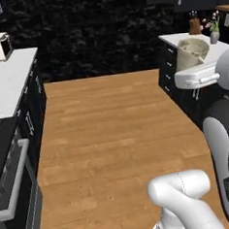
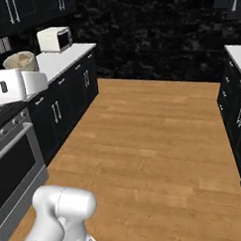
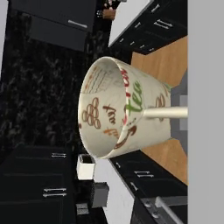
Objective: Gather all objects into one cabinet and sort the glasses and bowls to opposite sides.
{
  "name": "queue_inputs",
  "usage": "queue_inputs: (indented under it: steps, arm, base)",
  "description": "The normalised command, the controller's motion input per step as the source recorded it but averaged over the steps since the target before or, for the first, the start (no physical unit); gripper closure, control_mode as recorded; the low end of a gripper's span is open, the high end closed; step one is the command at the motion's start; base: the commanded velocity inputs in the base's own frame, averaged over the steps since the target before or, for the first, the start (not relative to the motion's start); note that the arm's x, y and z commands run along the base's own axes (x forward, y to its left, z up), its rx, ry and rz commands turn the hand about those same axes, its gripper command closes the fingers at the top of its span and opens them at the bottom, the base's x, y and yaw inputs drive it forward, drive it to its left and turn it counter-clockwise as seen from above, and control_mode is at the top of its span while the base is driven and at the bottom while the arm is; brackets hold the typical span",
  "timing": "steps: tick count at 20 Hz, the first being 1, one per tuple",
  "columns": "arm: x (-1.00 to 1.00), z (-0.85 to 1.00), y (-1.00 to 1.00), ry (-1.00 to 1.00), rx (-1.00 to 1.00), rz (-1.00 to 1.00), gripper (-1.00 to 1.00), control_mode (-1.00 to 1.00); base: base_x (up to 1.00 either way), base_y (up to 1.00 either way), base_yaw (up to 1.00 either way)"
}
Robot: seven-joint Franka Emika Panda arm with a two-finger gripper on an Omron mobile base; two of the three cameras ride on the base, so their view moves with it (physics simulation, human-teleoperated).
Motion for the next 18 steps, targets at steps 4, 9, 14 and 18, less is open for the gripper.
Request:
queue_inputs:
  steps: [4, 9, 14, 18]
  arm:
    - [0.0, 0.0, 0.0, 0.0, 0.0, 0.0, 1.0, 1.0]
    - [0.0, 0.0, 0.0, 0.0, 0.0, 0.0, 1.0, 1.0]
    - [0.0, 0.0, 0.0, 0.0, 0.0, 0.0, 1.0, 1.0]
    - [0.0, 0.0, 0.0, 0.0, 0.0, 0.0, 1.0, 1.0]
  base:
    - [1.0, 0.0, -0.05]
    - [1.0, 0.0, 0.04]
    - [1.0, 0.0, 0.01]
    - [1.0, 0.0, 0.0]
